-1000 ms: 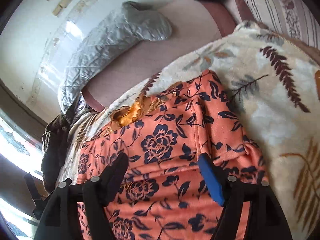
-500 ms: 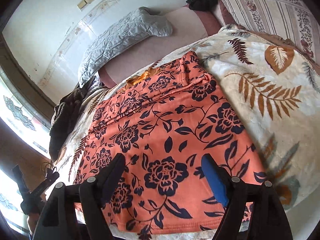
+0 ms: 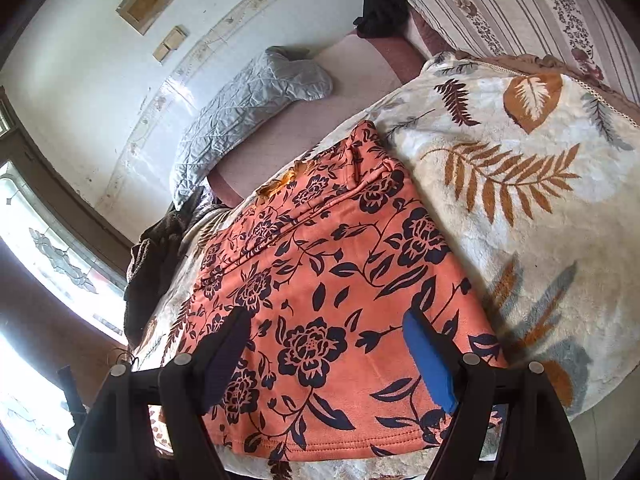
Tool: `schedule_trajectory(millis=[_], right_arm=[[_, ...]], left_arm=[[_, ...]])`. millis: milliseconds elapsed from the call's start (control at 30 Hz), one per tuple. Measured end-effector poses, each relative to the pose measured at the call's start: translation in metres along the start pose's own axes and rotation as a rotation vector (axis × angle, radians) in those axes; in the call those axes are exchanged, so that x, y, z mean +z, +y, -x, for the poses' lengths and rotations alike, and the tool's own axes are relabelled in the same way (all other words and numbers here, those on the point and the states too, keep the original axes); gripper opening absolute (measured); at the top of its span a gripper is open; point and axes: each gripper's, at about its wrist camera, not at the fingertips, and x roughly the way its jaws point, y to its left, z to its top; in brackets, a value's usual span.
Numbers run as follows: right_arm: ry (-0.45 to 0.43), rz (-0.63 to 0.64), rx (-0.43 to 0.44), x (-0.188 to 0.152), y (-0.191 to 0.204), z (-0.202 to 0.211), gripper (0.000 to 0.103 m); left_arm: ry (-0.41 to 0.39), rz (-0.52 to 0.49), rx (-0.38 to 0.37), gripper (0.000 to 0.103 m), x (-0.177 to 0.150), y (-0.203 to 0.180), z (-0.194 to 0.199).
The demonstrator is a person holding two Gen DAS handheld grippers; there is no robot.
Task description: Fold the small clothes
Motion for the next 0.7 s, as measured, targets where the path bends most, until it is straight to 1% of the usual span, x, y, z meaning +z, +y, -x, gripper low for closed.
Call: schedule_trajectory(millis=[133, 233, 333, 600, 700], right_arm=[[-0.002, 0.021, 0.019, -0.001, 0.003, 0.000, 0.081], [-0.007, 0.023, 0.015, -0.002, 0.003, 0.001, 0.081], [-0.012, 0.019, 0.009, -0.003, 0.002, 0.002, 0.081], [-0.001, 0.041, -0.024, -0.007, 0.006, -0.002, 0.081], [0.006, 0.048, -0.042, -0.008, 0.006, -0.003, 0.081]], left_arm=[[-0.006, -0.004, 0.009, 0.082, -0.001, -0.003, 0.003], [-0.003, 0.008, 0.004, 0.082, -0.002, -0.004, 0.004], [0.002, -0.001, 0.000, 0.082, -0.004, -0.005, 0.004], [-0.005, 0.010, -0.023, 0.082, -0.008, 0.003, 0.004], [-0.015, 0.024, -0.040, 0.082, -0.010, 0.011, 0.000]])
